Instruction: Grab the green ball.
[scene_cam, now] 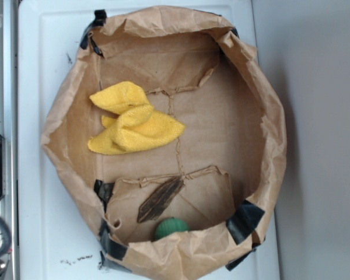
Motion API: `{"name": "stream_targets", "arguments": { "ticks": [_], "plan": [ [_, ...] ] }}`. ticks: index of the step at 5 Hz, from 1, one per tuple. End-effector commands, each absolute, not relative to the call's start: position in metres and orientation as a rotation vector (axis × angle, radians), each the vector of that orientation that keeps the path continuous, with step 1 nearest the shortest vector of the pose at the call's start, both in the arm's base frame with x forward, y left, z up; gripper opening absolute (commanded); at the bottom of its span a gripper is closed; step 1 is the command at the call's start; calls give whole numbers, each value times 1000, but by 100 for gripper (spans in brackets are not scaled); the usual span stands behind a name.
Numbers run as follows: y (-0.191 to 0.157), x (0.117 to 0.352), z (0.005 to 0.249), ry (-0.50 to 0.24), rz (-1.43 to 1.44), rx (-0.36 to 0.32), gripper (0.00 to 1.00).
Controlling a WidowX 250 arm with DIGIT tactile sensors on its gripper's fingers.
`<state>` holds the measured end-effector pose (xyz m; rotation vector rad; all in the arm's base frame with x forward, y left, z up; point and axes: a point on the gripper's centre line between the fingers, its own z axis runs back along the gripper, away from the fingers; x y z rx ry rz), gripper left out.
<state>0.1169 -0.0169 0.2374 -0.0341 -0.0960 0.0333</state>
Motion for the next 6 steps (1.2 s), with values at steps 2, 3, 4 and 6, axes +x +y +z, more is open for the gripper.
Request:
{"name": "stream_targets", "arguments": {
  "ticks": [2, 3, 4, 6],
  "plan": [
    [-37, 167, 233, -177, 77, 54, 100],
    [-30, 215, 235, -188, 104, 53, 100],
    [-30, 215, 235, -188, 104, 53, 100],
    [-3, 265, 217, -144, -150, 62, 100]
  ]
}}
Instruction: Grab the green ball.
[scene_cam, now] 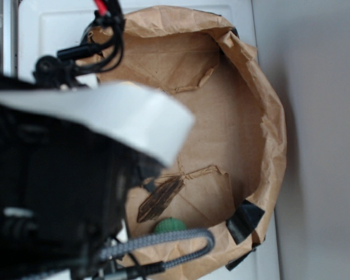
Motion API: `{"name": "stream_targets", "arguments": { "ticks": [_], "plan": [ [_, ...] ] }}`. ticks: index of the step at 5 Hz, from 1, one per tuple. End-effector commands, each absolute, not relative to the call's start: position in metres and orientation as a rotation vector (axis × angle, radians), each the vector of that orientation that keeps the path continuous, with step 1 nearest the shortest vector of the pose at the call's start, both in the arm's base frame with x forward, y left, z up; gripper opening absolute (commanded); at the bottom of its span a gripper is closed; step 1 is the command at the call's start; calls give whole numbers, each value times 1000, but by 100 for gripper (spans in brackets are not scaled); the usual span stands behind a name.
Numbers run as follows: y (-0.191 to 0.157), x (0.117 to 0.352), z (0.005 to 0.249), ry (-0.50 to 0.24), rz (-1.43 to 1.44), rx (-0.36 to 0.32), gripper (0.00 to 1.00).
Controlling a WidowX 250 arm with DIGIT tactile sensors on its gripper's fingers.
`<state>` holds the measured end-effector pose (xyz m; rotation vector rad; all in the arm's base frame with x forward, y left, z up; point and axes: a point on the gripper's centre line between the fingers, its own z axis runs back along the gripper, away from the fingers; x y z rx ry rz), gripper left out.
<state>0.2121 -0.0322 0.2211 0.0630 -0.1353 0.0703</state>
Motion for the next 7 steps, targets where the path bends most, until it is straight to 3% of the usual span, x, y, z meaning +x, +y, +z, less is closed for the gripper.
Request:
{"name": "stream_targets", "arguments": {
  "ticks": [1, 2, 3, 5, 7],
  "plan": [
    [25, 283, 186, -12, -385, -76, 100],
    [36, 288, 150, -37, -460, -176, 100],
    [16, 274, 120, -95, -601, -93, 100],
    [-20, 276, 92, -175, -770, -141, 100],
    [-43, 277, 81, -255, -1005, -146, 100]
  ]
}}
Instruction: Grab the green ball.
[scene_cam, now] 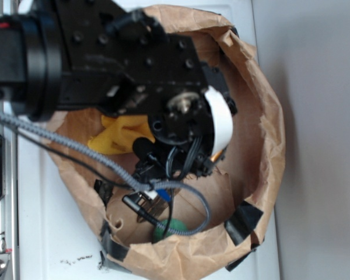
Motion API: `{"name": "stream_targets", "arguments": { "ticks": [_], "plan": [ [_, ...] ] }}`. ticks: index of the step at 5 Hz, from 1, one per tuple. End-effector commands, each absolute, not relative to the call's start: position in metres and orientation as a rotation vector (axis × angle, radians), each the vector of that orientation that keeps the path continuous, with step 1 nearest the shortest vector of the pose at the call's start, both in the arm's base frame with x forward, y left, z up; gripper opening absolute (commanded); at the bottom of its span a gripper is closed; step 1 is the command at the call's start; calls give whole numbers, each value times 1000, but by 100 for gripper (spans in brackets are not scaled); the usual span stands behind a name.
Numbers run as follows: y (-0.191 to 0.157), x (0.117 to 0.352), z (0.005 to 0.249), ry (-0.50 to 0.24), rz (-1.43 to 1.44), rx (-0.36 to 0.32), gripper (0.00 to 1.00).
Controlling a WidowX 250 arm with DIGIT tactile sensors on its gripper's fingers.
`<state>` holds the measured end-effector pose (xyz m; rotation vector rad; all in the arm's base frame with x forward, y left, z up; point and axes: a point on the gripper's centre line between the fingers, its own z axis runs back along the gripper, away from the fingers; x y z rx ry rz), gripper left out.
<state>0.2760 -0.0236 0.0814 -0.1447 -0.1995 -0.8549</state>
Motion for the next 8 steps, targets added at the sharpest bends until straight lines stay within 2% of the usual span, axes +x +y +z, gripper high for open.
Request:
{"name": "stream_targets", "arguments": {
  "ticks": [1, 2, 5, 6, 7, 8],
  "plan": [
    [-40, 285, 80, -245, -1077, -208, 100],
    [-58, 287, 83, -267, -1124, -255, 100],
    [-58, 287, 83, -267, -1124, -255, 100],
    [-35, 298, 87, -269, -1098, -212, 100],
    [-14, 286, 107, -309, -1081, -214, 100],
    [-6, 273, 114, -329, -1051, -177, 100]
  ]
}}
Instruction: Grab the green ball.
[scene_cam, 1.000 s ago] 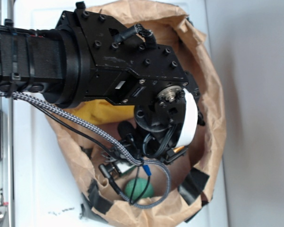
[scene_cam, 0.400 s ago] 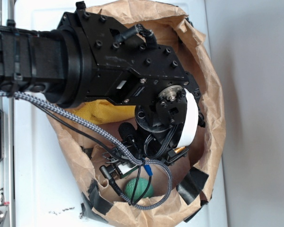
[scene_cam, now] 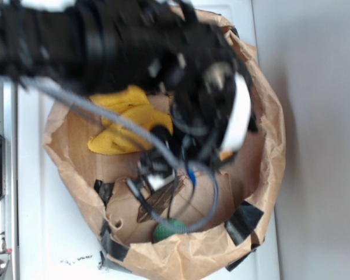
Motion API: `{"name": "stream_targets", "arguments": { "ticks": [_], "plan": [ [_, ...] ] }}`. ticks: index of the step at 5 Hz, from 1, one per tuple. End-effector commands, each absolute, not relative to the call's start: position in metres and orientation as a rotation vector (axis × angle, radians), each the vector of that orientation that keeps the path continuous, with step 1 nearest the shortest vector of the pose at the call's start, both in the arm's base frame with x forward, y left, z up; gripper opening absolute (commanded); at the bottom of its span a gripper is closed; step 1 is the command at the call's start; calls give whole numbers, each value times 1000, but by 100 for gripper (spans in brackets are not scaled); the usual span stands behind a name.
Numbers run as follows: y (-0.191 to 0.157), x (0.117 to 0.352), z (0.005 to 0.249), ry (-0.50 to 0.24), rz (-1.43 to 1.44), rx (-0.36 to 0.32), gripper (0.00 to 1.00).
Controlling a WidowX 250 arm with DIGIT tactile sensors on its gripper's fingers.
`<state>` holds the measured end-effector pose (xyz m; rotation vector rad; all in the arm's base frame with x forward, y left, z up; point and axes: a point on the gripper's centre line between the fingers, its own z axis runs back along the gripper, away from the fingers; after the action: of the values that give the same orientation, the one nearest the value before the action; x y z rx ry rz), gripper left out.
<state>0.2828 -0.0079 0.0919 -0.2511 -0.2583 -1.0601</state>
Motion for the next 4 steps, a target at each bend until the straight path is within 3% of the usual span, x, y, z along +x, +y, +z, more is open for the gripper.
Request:
{"name": "stream_targets", "arguments": {
  "ticks": [1, 2, 4],
  "plan": [
    [-22, 260, 94, -319, -1037, -68, 100],
    [-42, 260, 75, -262, -1130, -156, 100],
    [-78, 268, 35, -192, -1228, -209, 100]
  ]
}}
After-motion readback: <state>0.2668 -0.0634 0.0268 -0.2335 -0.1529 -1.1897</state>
